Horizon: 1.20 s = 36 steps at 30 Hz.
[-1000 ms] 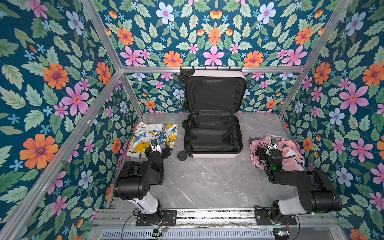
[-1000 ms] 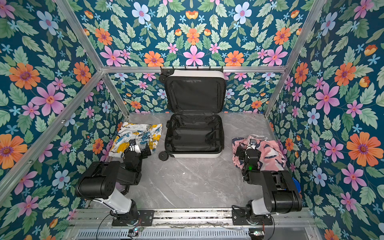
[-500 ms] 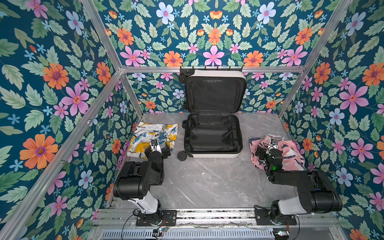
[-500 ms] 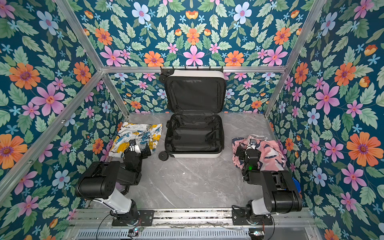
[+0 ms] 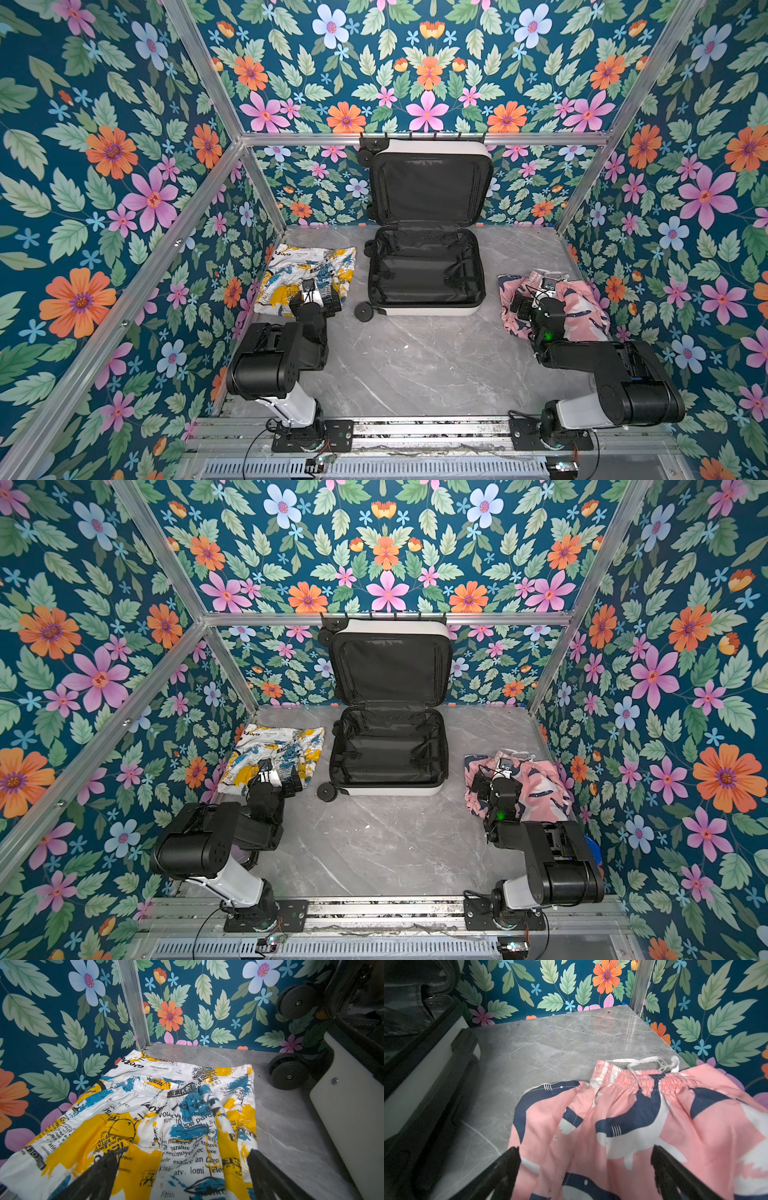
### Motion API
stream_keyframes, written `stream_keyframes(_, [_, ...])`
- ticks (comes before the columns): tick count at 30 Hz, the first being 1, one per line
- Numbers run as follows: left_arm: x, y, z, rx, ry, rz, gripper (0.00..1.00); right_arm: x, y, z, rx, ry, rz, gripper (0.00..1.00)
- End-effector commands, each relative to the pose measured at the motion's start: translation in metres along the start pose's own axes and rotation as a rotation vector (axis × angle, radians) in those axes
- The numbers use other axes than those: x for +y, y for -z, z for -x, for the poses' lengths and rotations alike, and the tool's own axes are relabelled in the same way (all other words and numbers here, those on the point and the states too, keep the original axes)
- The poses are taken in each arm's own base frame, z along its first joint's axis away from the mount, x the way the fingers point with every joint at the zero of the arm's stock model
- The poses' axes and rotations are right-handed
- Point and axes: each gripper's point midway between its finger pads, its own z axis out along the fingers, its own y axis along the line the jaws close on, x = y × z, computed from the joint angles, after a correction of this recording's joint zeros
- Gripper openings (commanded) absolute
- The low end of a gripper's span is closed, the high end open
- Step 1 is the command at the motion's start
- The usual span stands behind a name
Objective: Pack the luggage
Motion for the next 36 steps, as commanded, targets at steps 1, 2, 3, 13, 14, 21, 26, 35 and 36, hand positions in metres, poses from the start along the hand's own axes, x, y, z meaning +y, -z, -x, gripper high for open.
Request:
stream_keyframes(1, [-0.0004,0.0001,0.0063,-0.023,-0.007,-0.003,1.00,0.0001,0.0004,0.0071,-0.027,-0.001,0.000,0.99])
stream_keyframes(2, [-0.0003,0.0002,0.0062,-0.023,-0.007,-0.003,1.00,0.0002,0.0004,0.0071,-0.027,-0.001,0.000,0.99])
stream_keyframes(3, [-0.0003,0.0001,0.0063,-0.023,-0.007,-0.003,1.00,0.0005,0.0004,0.0074,-0.028,-0.001,0.000,0.99])
stream_keyframes(13, [-0.0006,0.0000,0.0053,-0.020,-0.008,-0.005,1.00,0.0002,0.0005,0.0070,-0.027,-0.001,0.000,0.99])
stream_keyframes(14, [-0.0008,0.0001,0.0055,-0.020,-0.008,-0.005,1.00,0.0003,0.0004,0.0074,-0.028,-0.001,0.000,0.99])
stream_keyframes(21, [-0.0011,0.0002,0.0063,-0.023,-0.007,-0.006,1.00,0.0003,0.0005,0.0073,-0.028,-0.001,0.000,0.99])
stream_keyframes(26, [-0.0006,0.0001,0.0063,-0.023,-0.005,-0.005,1.00,0.0002,0.0005,0.0070,-0.027,-0.001,0.000,0.99])
stream_keyframes(35, [-0.0006,0.0010,0.0072,-0.023,-0.003,-0.005,1.00,0.0011,0.0003,0.0091,-0.033,-0.002,0.003,0.99])
stream_keyframes(36, [-0.0004,0.0012,0.0086,-0.025,-0.002,-0.004,1.00,0.0009,0.0006,0.0100,-0.029,-0.003,0.002,0.99])
